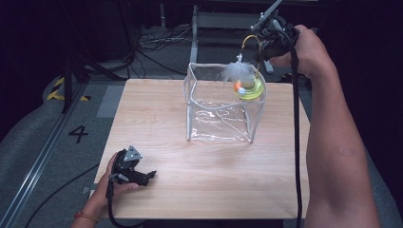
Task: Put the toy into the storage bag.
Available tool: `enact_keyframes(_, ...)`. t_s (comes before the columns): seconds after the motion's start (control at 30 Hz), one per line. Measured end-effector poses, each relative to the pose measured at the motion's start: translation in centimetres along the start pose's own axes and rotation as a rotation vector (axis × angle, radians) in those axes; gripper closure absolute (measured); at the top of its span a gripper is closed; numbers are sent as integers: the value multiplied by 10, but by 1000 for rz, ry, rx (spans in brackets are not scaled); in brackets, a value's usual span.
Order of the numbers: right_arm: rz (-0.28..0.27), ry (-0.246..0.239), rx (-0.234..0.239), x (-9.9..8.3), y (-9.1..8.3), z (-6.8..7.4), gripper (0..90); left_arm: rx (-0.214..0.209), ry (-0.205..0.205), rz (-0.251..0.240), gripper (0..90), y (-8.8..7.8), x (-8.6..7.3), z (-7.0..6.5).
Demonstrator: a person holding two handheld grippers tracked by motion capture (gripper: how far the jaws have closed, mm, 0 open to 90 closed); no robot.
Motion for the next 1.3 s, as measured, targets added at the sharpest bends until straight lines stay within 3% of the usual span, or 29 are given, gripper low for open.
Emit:
enact_keyframes(0.3,14,2,-3,4,15,-2,882,0,0,1,6,0,0,0)
enact_keyframes(0.6,16,9,24,3,35,0,881,0,-1,-1,6,0,0,0)
enact_keyframes(0.93,30,-16,74,-3,72,14,880,2,0,-1,6,0,0,0)
enact_keyframes(1.1,67,-23,115,-9,97,24,879,2,1,-1,6,0,0,0)
enact_keyframes(1.3,125,-36,132,-15,118,32,878,2,2,-1,6,0,0,0)
Point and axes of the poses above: each handheld gripper's, and its own axes: y roughly forward along the jaws, x roughly out of its top, z roughly to its left, the point moved 2 cm from there along y, roughly forward along the jaws, and after that the axes turned 12 degrees about z, right-handed, at the moved point
